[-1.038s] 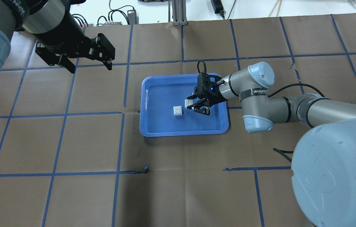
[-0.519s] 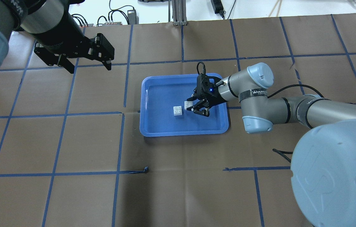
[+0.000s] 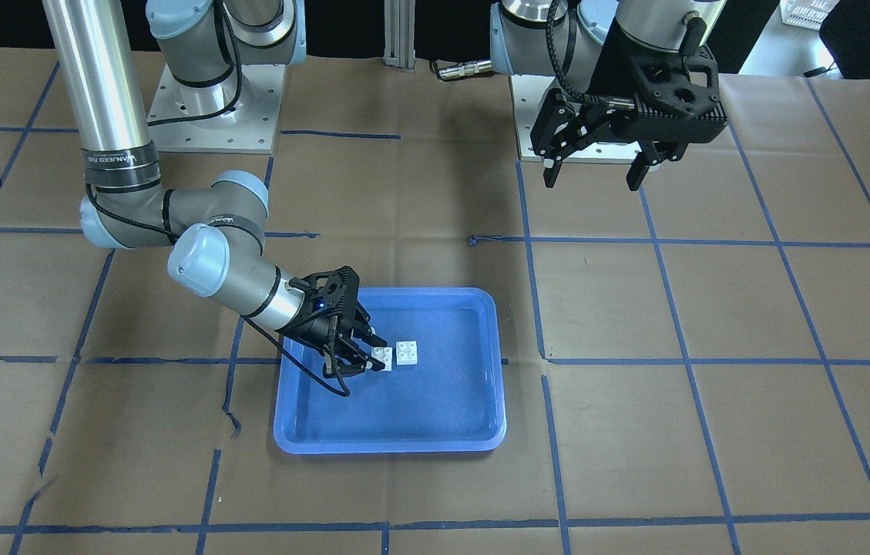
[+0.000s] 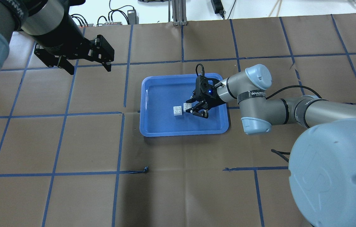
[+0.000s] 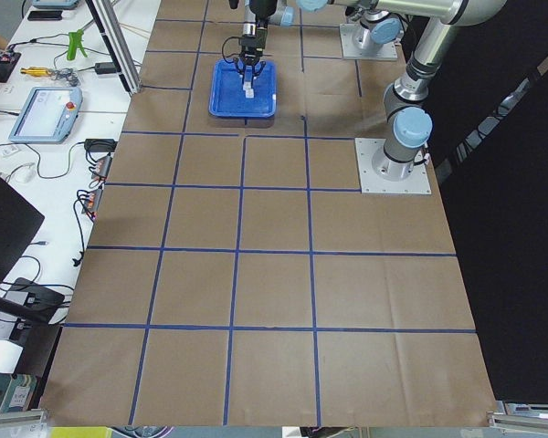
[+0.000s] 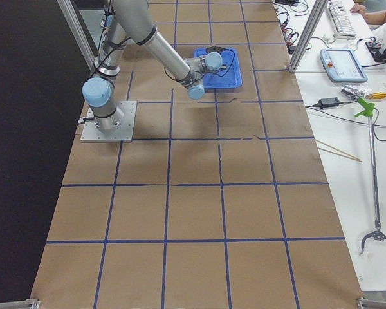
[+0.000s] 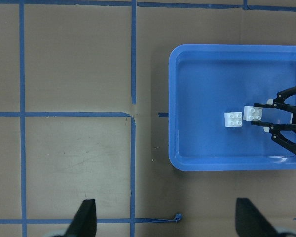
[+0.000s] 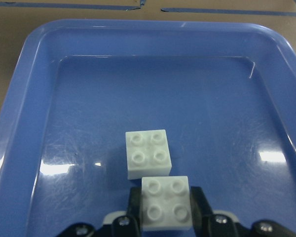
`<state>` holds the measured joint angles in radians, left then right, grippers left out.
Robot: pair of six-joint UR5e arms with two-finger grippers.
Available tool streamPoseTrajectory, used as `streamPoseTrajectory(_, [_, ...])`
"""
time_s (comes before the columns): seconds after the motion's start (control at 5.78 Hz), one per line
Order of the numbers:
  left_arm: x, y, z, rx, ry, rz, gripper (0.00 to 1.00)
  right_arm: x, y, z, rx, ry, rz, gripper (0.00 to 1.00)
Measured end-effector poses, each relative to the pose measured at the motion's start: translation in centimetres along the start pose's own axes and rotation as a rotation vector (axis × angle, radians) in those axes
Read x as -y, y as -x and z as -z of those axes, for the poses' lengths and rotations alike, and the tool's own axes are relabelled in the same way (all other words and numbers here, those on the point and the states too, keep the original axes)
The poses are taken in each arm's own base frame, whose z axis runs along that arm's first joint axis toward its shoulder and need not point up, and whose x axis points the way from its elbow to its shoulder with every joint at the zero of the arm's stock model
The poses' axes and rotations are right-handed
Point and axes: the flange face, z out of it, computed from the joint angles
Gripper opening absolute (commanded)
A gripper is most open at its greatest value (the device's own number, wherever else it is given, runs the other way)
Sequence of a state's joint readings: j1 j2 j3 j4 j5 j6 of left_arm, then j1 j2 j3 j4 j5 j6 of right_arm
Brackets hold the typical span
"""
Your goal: Assemble white blocks and place on blue tray
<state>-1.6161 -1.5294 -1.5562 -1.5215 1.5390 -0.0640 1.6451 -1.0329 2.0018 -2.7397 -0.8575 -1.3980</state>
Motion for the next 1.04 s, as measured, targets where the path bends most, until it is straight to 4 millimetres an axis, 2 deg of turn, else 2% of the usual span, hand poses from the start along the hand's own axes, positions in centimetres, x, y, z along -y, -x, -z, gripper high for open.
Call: streamPoseTrajectory(1.04, [0.09, 0.04, -0.41, 0.005, 0.004, 0.000, 0.99, 0.37, 0.91, -0.54, 0.016, 0.000, -0.022, 0.18])
